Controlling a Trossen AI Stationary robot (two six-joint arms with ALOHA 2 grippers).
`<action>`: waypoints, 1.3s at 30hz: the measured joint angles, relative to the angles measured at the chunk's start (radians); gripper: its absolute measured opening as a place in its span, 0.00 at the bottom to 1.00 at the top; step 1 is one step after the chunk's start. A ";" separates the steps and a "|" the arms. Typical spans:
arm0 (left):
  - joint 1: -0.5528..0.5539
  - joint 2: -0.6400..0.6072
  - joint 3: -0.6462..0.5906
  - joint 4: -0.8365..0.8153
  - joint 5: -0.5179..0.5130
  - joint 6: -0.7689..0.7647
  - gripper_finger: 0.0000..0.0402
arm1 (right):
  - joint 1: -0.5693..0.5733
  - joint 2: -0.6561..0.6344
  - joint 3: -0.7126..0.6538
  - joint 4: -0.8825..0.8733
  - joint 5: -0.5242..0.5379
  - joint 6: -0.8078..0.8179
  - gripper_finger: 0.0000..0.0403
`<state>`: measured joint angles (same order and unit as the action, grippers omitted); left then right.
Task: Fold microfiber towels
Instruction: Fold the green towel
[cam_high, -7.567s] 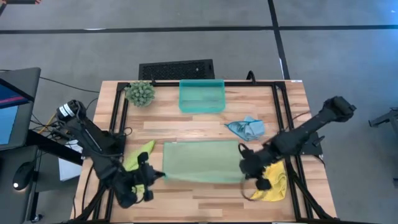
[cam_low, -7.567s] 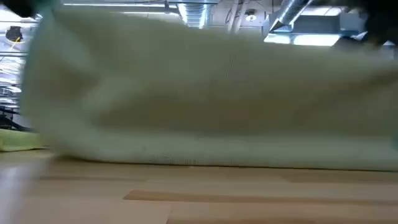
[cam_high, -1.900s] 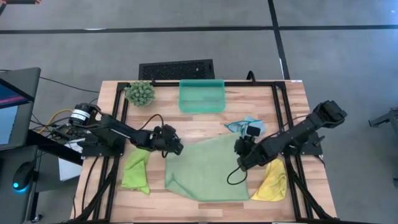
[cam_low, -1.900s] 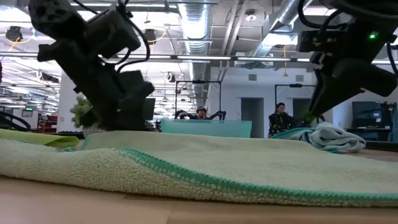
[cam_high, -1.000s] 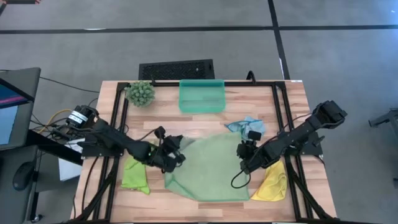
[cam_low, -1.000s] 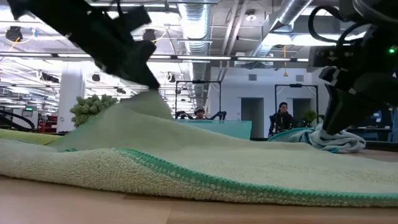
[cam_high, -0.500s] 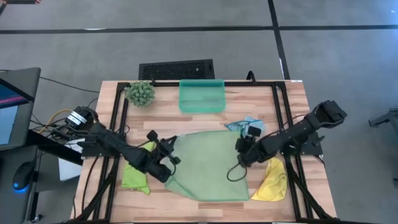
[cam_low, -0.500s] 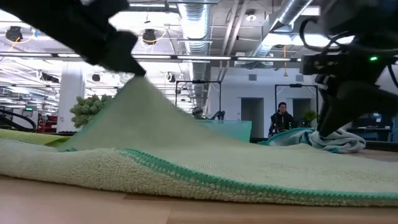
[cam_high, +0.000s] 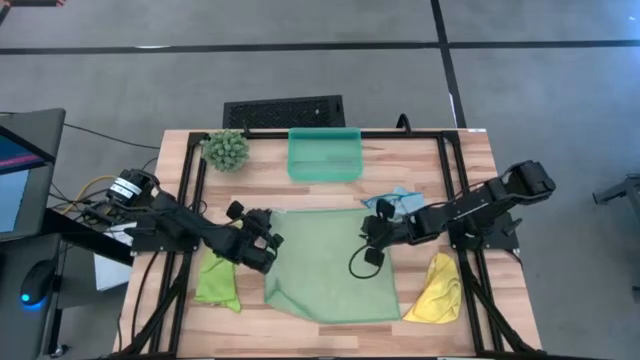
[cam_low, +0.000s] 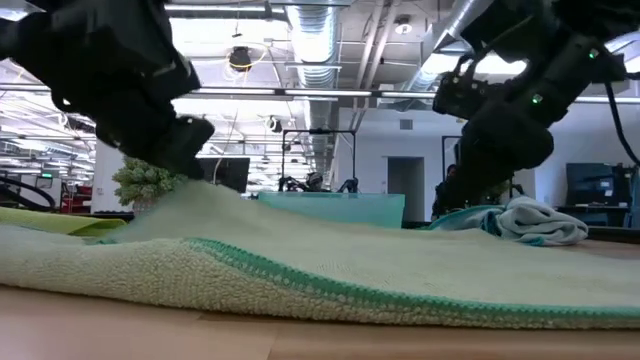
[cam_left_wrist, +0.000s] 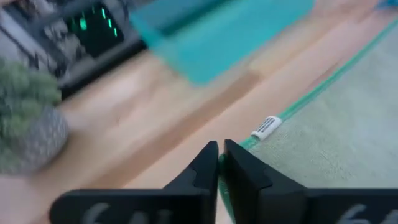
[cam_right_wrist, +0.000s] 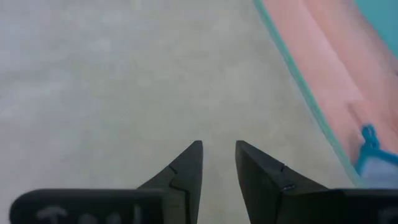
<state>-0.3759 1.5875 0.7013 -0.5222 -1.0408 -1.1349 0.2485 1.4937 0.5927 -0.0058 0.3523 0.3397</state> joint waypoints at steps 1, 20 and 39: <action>0.009 0.000 0.000 -0.024 0.028 -0.020 0.10 | 0.000 0.000 -0.012 0.035 0.002 -0.003 0.29; 0.261 0.005 -0.046 0.473 0.462 0.503 0.38 | -0.165 0.000 -0.057 0.223 -0.062 -0.166 0.28; 0.389 -0.035 -0.037 0.427 0.437 0.614 0.12 | -0.323 0.069 -0.058 0.273 -0.354 -0.235 0.03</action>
<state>0.0131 1.5529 0.6639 -0.0950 -0.6043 -0.5207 -0.0745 1.5624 0.5343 0.2675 -0.0020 0.1043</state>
